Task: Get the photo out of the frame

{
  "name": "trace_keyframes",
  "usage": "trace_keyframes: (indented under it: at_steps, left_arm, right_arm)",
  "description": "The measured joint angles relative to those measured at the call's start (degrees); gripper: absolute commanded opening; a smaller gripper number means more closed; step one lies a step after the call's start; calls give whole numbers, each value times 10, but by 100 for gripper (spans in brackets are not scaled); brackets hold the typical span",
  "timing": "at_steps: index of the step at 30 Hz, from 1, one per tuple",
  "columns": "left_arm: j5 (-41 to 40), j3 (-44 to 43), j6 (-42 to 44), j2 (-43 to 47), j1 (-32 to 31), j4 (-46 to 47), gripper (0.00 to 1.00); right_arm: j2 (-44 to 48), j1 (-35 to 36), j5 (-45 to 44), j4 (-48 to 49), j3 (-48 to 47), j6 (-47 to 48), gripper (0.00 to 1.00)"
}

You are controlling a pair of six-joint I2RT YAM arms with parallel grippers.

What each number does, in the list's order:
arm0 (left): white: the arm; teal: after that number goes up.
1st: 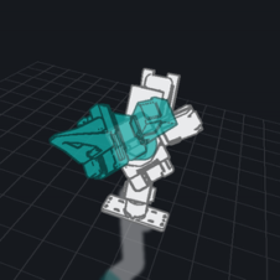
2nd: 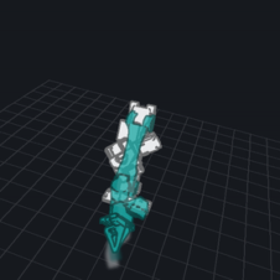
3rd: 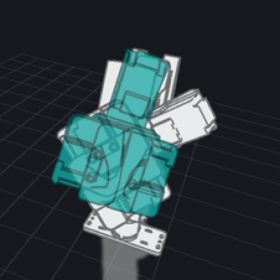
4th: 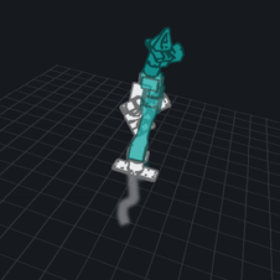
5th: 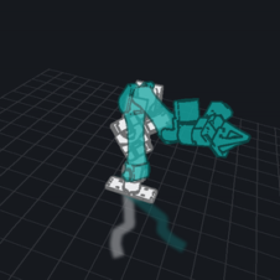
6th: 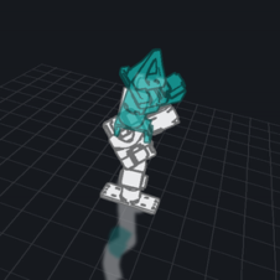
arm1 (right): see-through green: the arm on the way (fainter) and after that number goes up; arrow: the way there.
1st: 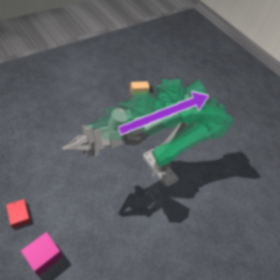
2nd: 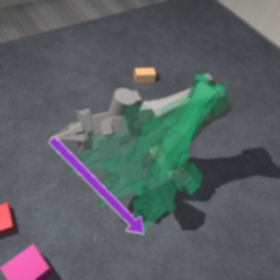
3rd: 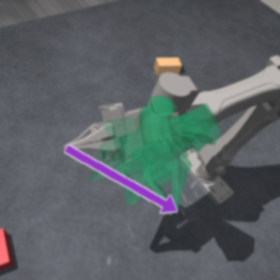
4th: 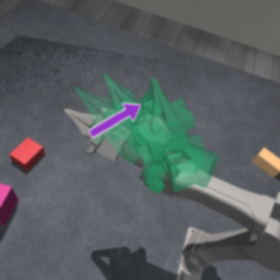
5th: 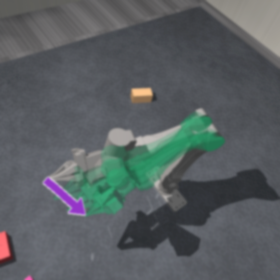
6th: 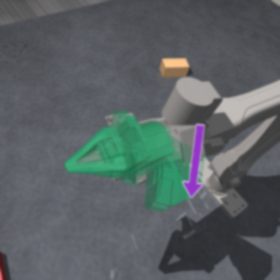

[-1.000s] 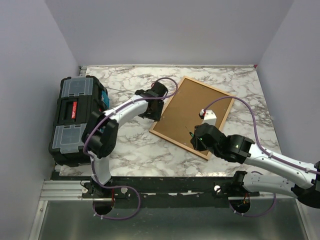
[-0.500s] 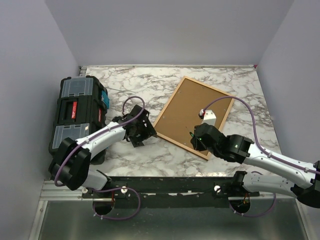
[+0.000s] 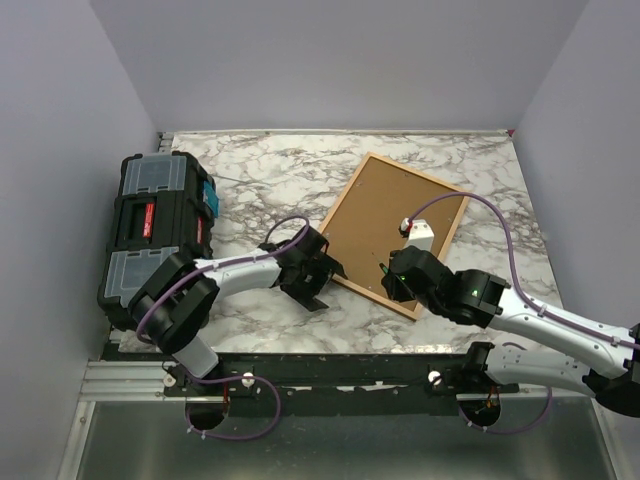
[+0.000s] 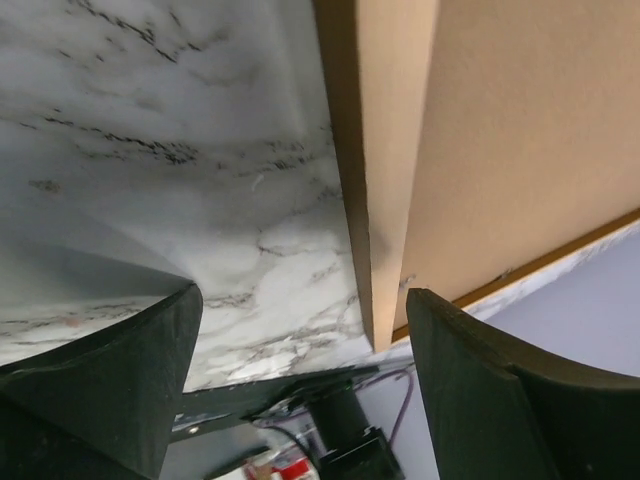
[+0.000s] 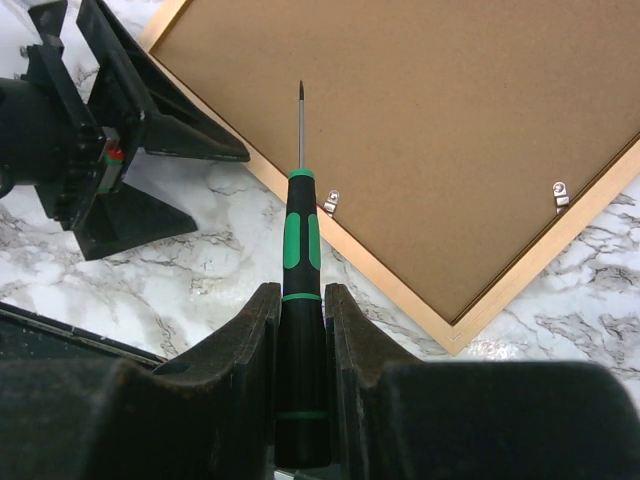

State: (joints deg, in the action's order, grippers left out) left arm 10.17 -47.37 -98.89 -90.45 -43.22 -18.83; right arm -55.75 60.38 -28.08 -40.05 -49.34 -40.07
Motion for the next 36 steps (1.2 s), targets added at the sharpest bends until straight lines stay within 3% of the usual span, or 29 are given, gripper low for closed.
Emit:
trace_keyframes:
  at_steps: [5,9,12,14,22,32,36]
  left_arm:
    - [-8,-21,-54,-36,-4,5,80]
    - [-9,-52,-76,-72,-4,17,63]
    - [-11,-64,-83,-86,-4,15,42]
    - [-27,-74,-75,-92,-4,0,34]
    - [-81,-123,40,-108,2,-52,1]
    - [-85,-181,326,-138,83,-59,0]
    - [-45,-182,421,-141,121,-46,0]
  right_arm:
    - [0,0,0,0,0,0,0]
    - [0,0,0,0,0,0,0]
    - [1,0,0,0,0,0,0]
    - [2,0,0,0,0,0,0]
    - [7,0,1,3,3,0,0]
    - [-35,0,52,31,35,4,0]
    - [-75,0,78,67,44,8,0]
